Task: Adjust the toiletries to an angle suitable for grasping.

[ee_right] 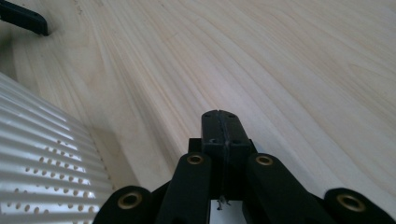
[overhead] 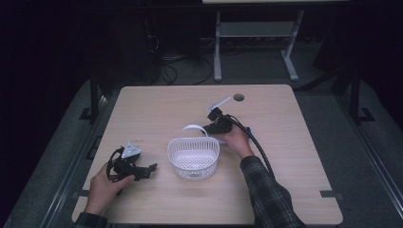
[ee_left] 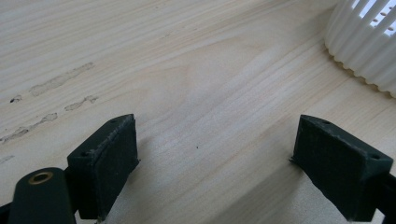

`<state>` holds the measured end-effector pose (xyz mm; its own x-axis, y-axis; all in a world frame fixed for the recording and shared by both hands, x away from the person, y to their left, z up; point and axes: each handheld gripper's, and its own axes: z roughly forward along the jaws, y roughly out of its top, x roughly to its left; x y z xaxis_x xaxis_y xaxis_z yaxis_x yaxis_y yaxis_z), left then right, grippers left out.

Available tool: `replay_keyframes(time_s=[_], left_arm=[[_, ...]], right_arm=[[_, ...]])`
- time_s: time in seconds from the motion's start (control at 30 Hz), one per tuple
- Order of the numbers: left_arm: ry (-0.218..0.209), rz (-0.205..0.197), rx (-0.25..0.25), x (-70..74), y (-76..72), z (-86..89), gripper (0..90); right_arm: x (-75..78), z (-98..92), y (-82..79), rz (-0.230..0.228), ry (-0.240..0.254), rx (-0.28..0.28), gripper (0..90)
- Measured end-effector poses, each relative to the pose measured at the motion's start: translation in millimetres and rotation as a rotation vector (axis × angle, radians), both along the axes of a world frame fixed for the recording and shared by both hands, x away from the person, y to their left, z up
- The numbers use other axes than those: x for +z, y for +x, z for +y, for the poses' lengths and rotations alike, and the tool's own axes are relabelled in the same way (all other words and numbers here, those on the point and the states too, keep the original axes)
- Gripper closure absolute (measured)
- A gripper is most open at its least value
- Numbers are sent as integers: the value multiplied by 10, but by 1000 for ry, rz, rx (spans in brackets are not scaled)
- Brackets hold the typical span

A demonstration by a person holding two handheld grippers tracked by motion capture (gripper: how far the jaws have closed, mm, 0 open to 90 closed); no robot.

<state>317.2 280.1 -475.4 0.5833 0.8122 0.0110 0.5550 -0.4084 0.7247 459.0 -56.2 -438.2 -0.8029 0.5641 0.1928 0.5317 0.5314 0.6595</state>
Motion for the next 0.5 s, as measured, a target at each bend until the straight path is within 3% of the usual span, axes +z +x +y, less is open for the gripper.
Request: replay_keyframes(time_s=[0.17,0.5], left_arm=[[0,0,0,0,0,0,129],[0,0,0,0,0,0,129]], right_arm=[[-5,-105,-26,4,7,-21,898],[-8,-378,-75,6,-25,-64,897]])
